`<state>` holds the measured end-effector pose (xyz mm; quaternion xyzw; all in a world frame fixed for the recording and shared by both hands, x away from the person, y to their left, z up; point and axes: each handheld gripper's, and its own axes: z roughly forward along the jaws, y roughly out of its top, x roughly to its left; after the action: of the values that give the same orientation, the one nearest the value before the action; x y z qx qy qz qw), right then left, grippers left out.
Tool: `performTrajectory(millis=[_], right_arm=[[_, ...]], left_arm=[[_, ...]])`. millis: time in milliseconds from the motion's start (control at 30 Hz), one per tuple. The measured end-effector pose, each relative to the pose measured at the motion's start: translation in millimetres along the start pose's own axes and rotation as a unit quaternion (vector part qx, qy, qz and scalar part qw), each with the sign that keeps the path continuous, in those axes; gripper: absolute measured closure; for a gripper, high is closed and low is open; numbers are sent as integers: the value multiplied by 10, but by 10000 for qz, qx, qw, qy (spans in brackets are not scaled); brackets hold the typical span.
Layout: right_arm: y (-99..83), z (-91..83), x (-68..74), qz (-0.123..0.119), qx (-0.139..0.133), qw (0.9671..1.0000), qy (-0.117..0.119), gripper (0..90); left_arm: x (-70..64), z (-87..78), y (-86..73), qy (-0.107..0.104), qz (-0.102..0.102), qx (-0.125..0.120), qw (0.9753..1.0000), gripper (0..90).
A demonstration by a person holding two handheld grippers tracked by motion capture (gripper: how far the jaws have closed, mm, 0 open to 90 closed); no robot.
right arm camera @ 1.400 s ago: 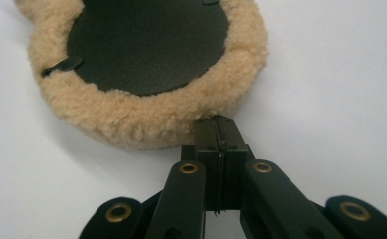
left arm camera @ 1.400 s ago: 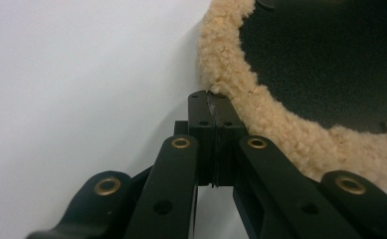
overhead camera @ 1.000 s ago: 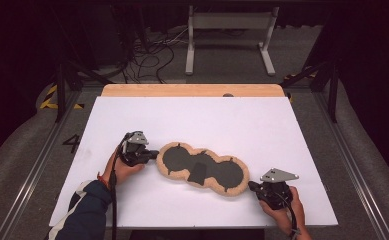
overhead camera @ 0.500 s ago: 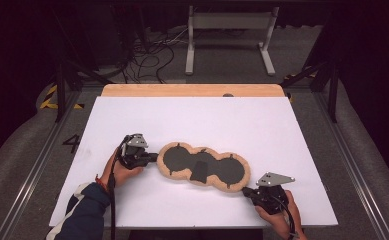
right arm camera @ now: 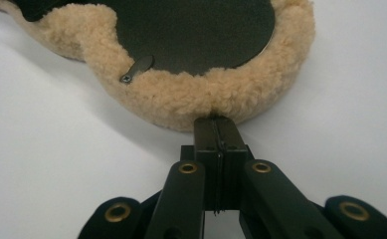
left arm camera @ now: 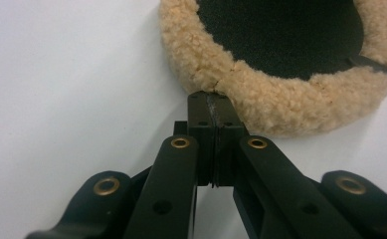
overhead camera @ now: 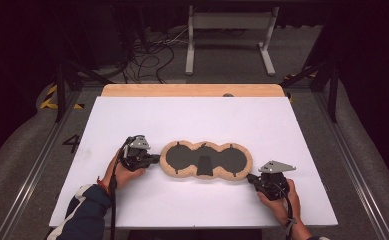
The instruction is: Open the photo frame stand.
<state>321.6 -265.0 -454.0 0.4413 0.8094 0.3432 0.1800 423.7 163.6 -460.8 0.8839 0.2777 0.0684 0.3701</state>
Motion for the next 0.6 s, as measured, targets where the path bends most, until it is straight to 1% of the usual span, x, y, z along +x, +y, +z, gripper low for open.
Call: performTrajectory(millis=[33, 100, 133, 200, 267, 333, 367, 400, 433, 467, 533, 567, 600], right_arm=[[9, 8, -8, -7, -2, 10000, -18, 900], [27, 26, -36, 1, -15, 10000, -71, 900], [29, 28, -49, -3, -16, 10000, -37, 900], [23, 16, -58, -28, -12, 10000, -8, 900], [15, -7, -67, -45, -32, 10000, 39, 899], [8, -56, -90, -3, -94, 9999, 70, 884], [13, -85, -100, 17, -140, 9998, 131, 873], [23, -108, -101, -18, -183, 9998, 125, 867], [23, -108, -101, -18, -183, 9998, 125, 867], [36, -134, -97, -45, -239, 9996, 141, 862], [71, -204, -65, -137, -414, 9987, 263, 846], [71, -204, -65, -137, -414, 9987, 263, 846], [82, -224, -46, -162, -470, 9982, 342, 834]], left_arm=[[-2, 4, 1, -3, -17, -9, 10000, 892], [-16, 2, 13, 57, 41, 23, 10000, 889], [-27, -7, 22, 124, 98, 51, 9999, 876], [-39, -45, 31, 135, 111, -11, 9998, 857], [-41, -110, 28, 128, 128, -150, 9997, 834], [-54, -167, 17, 161, 165, -237, 9995, 827], [-64, -198, 10, 183, 171, -280, 9993, 813], [-79, -231, 2, 194, 157, -360, 9990, 807], [-79, -231, 2, 194, 157, -360, 9990, 804], [-105, -283, -6, 253, 198, -431, 9986, 804], [-151, -372, -31, 322, 218, -609, 9974, 770], [-183, -420, -55, 322, 267, -728, 9965, 770], [-222, -461, -84, 359, 315, -806, 9956, 741]])
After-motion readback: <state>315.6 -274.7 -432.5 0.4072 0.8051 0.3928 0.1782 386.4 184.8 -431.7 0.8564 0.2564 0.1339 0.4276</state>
